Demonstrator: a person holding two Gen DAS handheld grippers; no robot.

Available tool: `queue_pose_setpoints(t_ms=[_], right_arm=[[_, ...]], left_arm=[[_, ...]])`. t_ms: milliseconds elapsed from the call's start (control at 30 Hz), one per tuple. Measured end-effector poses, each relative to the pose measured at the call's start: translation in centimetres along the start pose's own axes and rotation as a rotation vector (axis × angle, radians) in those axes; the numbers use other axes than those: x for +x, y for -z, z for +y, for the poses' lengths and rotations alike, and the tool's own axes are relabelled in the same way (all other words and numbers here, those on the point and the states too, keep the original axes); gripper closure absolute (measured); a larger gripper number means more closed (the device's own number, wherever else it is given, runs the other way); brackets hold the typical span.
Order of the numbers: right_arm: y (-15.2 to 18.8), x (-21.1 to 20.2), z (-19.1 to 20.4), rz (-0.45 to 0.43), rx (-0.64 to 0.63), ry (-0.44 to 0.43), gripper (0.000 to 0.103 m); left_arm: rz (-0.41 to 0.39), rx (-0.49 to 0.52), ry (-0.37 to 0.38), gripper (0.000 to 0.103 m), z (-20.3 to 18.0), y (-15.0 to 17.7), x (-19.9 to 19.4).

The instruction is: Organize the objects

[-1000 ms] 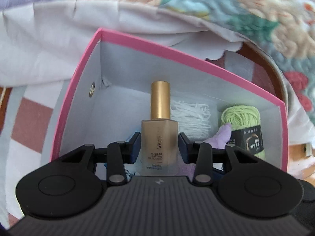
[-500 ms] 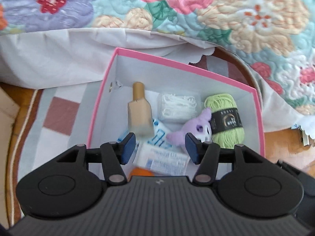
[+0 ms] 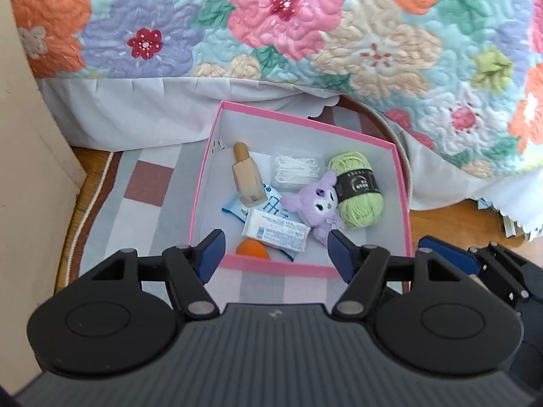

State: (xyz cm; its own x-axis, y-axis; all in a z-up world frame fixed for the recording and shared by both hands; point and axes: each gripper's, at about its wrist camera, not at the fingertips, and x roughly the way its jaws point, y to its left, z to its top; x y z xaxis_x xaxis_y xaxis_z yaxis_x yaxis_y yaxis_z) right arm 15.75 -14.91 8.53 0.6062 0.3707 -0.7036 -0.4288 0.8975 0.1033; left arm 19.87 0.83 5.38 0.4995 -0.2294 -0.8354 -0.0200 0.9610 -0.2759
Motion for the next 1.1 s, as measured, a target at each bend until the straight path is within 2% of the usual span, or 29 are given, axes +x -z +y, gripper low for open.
queue_pose_setpoints(t_ms=[67,233,533,633,967,1100], right_arm=[[0.0,-1.3,0.3,-0.001,-0.005,0.007,0.029],[0.5,-4.3,0.6,-0.011,0.013,0.021,0.019],[2.4,-7.9,0.6,-0.029,0.040,0.055,0.019],[3.1,-8.3,0.5,-0.025,0.053,0.068,0.019],[5.7,-8.0,-0.4,0.003,0.111,0.116,0.019],[6.8,-7.3,-0.6,0.042,0.129,0.125,0.019]], left_arm=[[-0.008,0.006,0.003,0.034,-0.3,0.5,-1.4],[-0.025,0.001,-0.014,0.026,-0.6,2.0,-4.4],[-0.031,0.046,-0.048,0.023,-0.7,5.2,-7.4],[-0.034,0.058,-0.054,0.020,-0.7,6.1,-7.9],[0.005,0.082,-0.088,0.020,-0.4,7.7,-7.4],[0.019,0.078,-0.096,0.020,0.1,8.5,-7.1]])
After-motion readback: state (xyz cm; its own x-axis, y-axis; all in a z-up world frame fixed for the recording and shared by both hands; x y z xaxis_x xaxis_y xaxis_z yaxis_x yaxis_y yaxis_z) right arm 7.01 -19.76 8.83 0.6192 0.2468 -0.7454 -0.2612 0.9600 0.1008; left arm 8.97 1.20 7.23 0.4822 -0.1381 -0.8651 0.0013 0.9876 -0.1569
